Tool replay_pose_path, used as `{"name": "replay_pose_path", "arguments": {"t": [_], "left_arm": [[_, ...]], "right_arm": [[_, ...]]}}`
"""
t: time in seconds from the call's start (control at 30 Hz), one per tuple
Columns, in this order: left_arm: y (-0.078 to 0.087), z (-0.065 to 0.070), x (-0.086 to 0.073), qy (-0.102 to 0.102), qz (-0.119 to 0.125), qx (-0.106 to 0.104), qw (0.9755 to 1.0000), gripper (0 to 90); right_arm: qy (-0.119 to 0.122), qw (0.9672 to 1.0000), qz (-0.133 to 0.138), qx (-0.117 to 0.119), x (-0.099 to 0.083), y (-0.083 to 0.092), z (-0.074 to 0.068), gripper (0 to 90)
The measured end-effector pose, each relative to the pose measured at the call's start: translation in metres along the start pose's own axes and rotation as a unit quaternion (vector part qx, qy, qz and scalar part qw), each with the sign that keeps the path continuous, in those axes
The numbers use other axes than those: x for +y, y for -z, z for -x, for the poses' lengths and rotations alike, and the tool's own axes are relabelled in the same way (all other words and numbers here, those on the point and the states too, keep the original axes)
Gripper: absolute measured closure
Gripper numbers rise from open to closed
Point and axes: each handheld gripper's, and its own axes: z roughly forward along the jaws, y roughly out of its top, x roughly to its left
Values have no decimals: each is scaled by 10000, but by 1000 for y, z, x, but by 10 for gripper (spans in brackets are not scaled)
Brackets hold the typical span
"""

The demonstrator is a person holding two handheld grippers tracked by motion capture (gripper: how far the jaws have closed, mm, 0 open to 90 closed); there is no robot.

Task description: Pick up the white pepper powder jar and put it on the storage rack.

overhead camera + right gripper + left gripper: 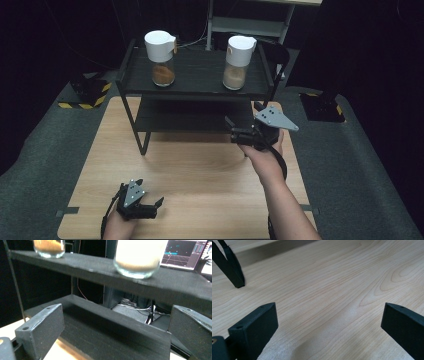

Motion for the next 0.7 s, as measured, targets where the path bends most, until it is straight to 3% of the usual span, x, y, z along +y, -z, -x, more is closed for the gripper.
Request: {"name": "replay_pose_path", "arguments": {"t": [0.4,0.7], "left_arm": [[0,2,0,-29,-10,16,10000,12],[0,2,1,-49,-18,23,10000,12]], "right_arm": [[48,9998,-150,90,-30,13,-7,0],[-53,9994,-319,159,-51,17,-11,0]]}}
